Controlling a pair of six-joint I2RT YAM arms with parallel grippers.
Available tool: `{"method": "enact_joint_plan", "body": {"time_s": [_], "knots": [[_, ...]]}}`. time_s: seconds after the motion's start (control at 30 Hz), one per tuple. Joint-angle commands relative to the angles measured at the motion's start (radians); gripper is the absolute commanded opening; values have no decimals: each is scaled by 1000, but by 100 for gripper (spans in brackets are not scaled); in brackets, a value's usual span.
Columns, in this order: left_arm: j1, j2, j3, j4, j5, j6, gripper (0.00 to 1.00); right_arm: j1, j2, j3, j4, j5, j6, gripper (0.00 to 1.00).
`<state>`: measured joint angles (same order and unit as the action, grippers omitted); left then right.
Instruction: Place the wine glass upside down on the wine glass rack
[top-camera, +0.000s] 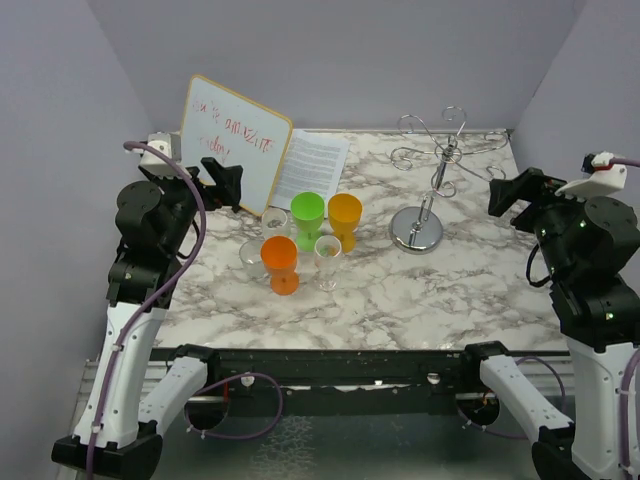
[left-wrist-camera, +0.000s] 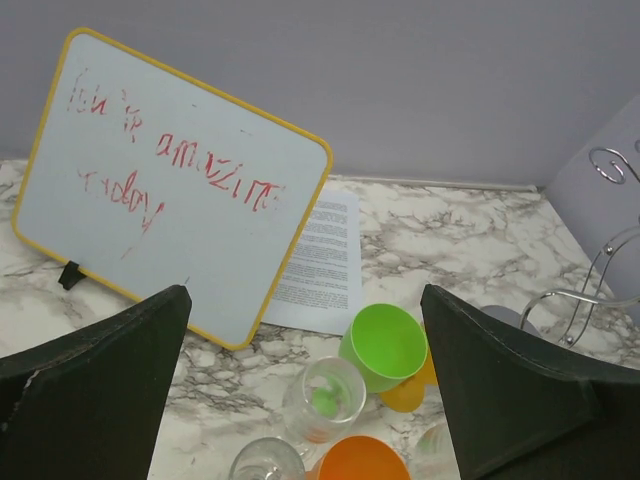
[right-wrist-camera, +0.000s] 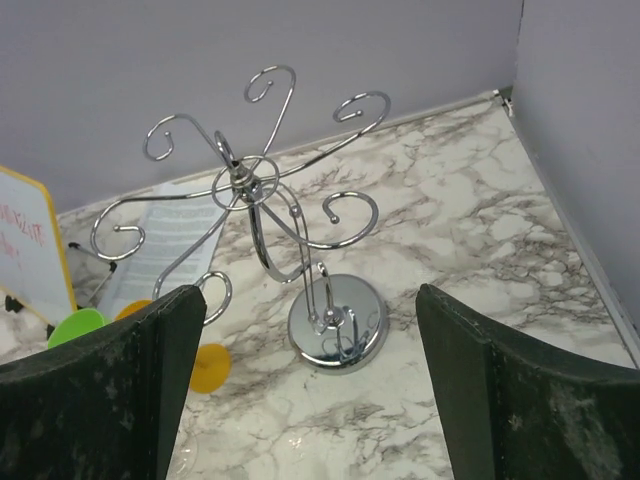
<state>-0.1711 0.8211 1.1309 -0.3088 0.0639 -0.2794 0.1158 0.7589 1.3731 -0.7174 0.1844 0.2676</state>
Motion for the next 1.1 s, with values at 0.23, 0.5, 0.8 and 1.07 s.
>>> {"method": "enact_joint_plan", "body": {"time_s": [0.23,0.5,0.8,1.07], "knots": [[5,11,-9,80,216,19,99,-6,-37,-85,-137,-131,84,93],[-22,89,15,88,643,-9,98,-7,-119,-258,-172,-252,180,81],[-344,277,32,52,437,-20,65,-7,-155,-486,-71,-315,311,71],[-573,483,120,-197,104,93,54,-7,-112,-587,-36,-266,359,70]]}}
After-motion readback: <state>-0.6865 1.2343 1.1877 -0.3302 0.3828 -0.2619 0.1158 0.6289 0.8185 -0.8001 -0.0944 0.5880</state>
